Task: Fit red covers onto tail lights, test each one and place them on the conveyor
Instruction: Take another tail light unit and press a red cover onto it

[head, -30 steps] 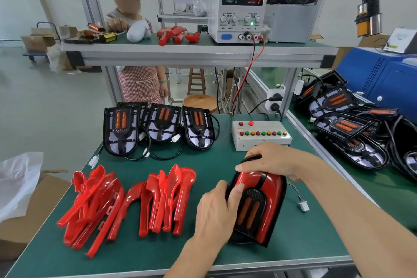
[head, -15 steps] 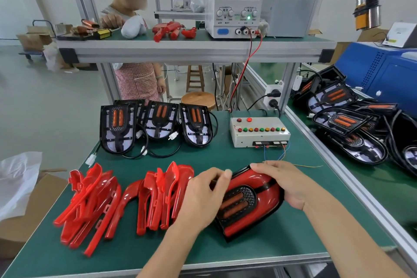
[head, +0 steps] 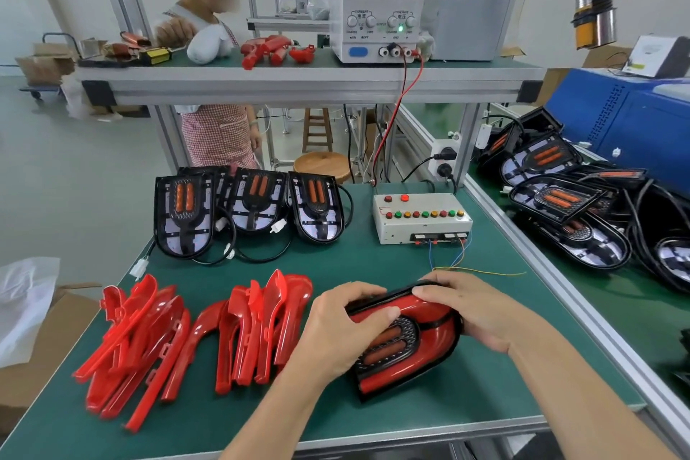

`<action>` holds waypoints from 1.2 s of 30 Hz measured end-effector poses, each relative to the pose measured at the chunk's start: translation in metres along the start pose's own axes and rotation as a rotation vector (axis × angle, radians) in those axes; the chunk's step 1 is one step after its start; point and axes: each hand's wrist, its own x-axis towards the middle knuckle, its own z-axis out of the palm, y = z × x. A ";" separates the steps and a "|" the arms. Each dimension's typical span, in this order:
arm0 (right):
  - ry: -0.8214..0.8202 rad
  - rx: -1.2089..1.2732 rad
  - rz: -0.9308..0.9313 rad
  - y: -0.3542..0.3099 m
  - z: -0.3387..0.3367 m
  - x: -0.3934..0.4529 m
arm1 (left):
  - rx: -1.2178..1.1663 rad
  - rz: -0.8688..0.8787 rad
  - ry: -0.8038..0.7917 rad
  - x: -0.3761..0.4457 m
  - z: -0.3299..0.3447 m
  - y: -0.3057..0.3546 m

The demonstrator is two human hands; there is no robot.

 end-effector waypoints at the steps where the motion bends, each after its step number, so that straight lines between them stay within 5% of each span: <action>1: -0.007 0.003 0.005 0.000 0.000 0.000 | -0.001 -0.002 -0.003 0.000 0.001 0.002; 22: -0.037 0.239 0.060 0.011 -0.004 -0.006 | 0.008 0.105 -0.046 0.001 0.011 0.005; 29: -0.070 -0.018 0.096 0.002 -0.007 -0.009 | 0.041 0.129 -0.046 -0.002 0.010 0.010; 36: -0.131 -0.012 0.111 -0.002 -0.009 -0.010 | 0.075 0.187 -0.039 -0.006 0.014 0.010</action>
